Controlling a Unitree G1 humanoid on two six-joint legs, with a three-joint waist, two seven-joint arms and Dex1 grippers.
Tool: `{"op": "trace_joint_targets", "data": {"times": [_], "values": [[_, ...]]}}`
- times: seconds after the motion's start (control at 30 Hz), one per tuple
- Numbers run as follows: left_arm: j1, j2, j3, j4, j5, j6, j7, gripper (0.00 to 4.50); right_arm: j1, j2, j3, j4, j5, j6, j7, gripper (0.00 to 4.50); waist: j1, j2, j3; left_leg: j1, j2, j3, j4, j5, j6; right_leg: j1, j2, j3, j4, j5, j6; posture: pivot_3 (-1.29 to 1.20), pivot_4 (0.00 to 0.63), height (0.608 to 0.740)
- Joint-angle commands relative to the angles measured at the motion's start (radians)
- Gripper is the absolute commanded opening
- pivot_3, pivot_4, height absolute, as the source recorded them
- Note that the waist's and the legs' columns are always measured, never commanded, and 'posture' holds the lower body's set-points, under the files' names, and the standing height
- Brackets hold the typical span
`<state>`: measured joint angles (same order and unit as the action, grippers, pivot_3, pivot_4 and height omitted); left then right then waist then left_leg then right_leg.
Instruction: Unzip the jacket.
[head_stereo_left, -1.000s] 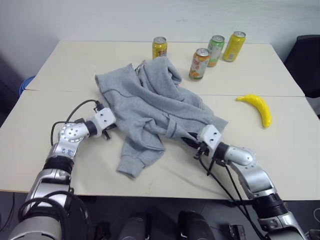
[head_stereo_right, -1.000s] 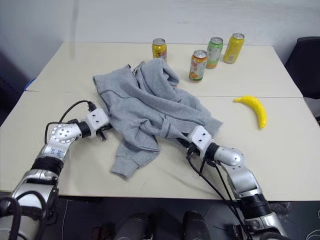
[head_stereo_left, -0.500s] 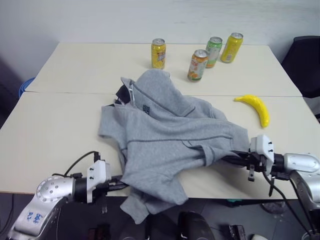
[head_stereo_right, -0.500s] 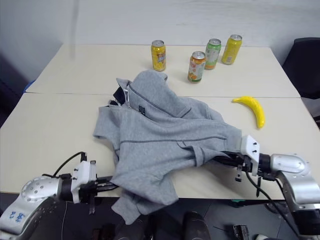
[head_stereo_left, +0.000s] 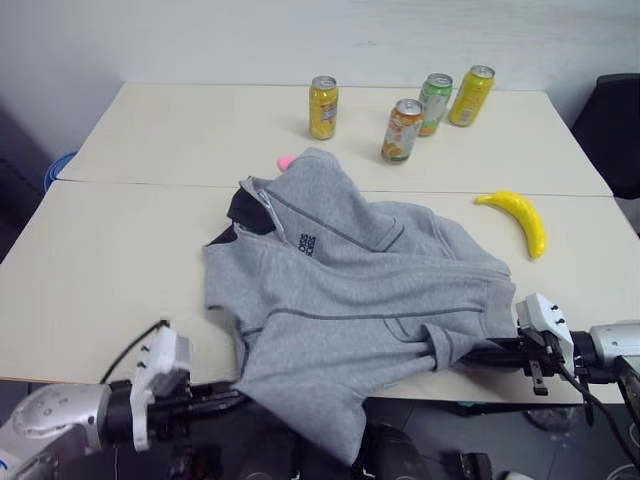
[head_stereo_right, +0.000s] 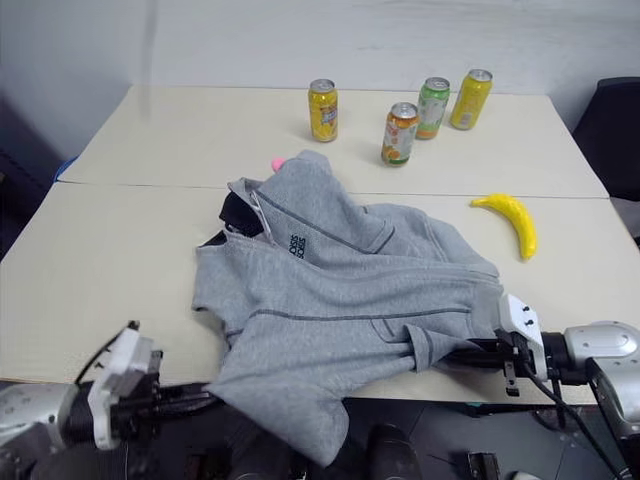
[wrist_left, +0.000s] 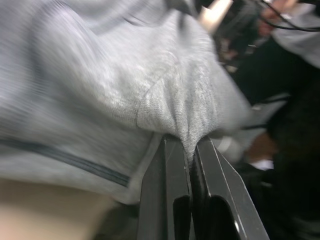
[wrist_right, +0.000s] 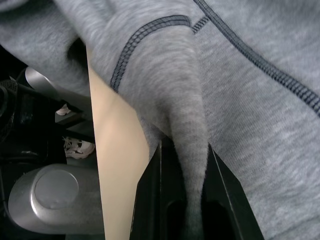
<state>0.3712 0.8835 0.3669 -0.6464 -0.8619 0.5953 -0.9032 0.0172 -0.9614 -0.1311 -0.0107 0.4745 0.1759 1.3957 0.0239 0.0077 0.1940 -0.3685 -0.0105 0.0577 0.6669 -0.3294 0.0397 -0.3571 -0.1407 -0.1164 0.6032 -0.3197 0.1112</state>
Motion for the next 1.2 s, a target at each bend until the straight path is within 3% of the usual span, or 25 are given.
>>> {"op": "trace_joint_targets", "data": {"times": [0.03,0.23,0.33,0.4,0.5,0.57,0.67,0.83,0.97,1.1,1.2], "values": [[-0.151,0.033,0.087,0.142,0.020,-0.018,0.025,0.67,0.014,0.024,-0.073,-0.025,0.048,0.020,-0.034,0.79,0.005,0.000,0.000,-0.001,0.000,-0.001,0.000,0.000,0.000,0.000,0.000,-0.001,0.000,0.000,0.000,0.00,0.150,0.740],[-0.319,0.160,0.083,0.352,0.127,-0.088,-0.119,2.55,0.075,0.014,-0.151,-0.204,0.242,0.237,-0.056,2.88,-0.002,0.000,0.000,-0.002,0.001,0.001,-0.001,0.000,-0.001,-0.001,0.004,0.000,0.002,0.000,0.000,0.00,0.150,0.740],[-0.398,0.184,-0.039,0.505,0.361,-0.365,-0.188,3.61,0.064,0.026,-0.215,-0.324,0.441,0.415,-0.146,4.03,-0.003,0.001,0.001,-0.002,0.003,0.003,-0.002,0.000,-0.002,-0.002,0.007,0.001,0.000,0.000,0.000,0.00,0.150,0.740],[-0.449,0.175,-0.106,0.584,0.451,-0.488,-0.222,4.12,0.041,0.040,-0.239,-0.357,0.515,0.473,-0.200,4.50,-0.001,0.001,0.001,-0.001,0.004,0.004,-0.002,-0.001,-0.003,-0.003,0.008,0.002,0.001,0.000,0.000,0.00,0.150,0.740],[-0.600,0.097,-0.235,0.734,0.592,-0.663,-0.202,4.12,-0.002,0.086,-0.254,-0.351,0.492,0.433,-0.256,4.50,0.004,0.000,0.001,-0.002,0.004,0.005,-0.001,-0.002,-0.004,-0.004,0.007,0.003,-0.001,0.000,0.000,0.00,0.150,0.740],[-0.687,0.046,-0.294,0.817,0.654,-0.740,-0.194,4.12,-0.018,0.114,-0.208,-0.279,0.294,0.241,-0.257,4.50,0.011,-0.001,0.001,-0.003,0.004,0.005,-0.001,-0.003,-0.006,-0.005,0.006,0.003,0.000,0.000,0.000,0.00,0.150,0.740],[-0.745,0.017,-0.368,0.894,0.717,-0.833,-0.242,4.12,-0.022,0.130,-0.155,-0.174,0.118,0.049,-0.226,4.50,0.010,-0.003,0.000,-0.003,0.004,0.007,-0.001,-0.002,-0.003,-0.006,0.008,0.003,0.005,0.001,0.001,0.00,0.150,0.740],[-0.779,-0.012,-0.460,0.958,0.746,-0.878,-0.334,4.12,-0.036,0.167,-0.126,-0.097,0.089,-0.013,-0.187,4.50,-0.001,-0.003,0.000,-0.006,0.003,0.018,-0.001,0.000,0.000,-0.015,0.010,-0.007,0.010,0.001,0.001,0.00,0.150,0.740],[-0.792,-0.065,-0.468,0.997,0.761,-0.871,-0.299,3.25,-0.047,0.199,-0.100,-0.086,0.077,-0.036,-0.185,4.50,-0.002,-0.003,0.000,-0.004,0.003,0.021,0.001,0.000,0.002,-0.015,0.008,-0.009,0.014,0.001,0.001,0.00,0.150,0.740],[-0.706,-0.062,-0.458,0.963,0.736,-0.811,-0.320,1.99,-0.056,0.220,-0.083,-0.090,0.068,-0.043,-0.198,4.50,-0.001,-0.003,0.000,-0.001,0.003,0.021,0.004,0.001,0.002,-0.013,0.005,-0.006,0.018,0.001,0.001,0.00,0.150,0.740],[-0.546,0.009,-0.453,0.851,0.640,-0.608,-0.419,1.02,-0.070,0.231,-0.071,-0.106,0.071,-0.032,-0.213,4.50,-0.007,-0.003,0.000,0.000,0.003,0.020,0.002,0.000,0.002,-0.014,0.000,0.002,0.018,0.001,0.001,0.00,0.150,0.740]]}}
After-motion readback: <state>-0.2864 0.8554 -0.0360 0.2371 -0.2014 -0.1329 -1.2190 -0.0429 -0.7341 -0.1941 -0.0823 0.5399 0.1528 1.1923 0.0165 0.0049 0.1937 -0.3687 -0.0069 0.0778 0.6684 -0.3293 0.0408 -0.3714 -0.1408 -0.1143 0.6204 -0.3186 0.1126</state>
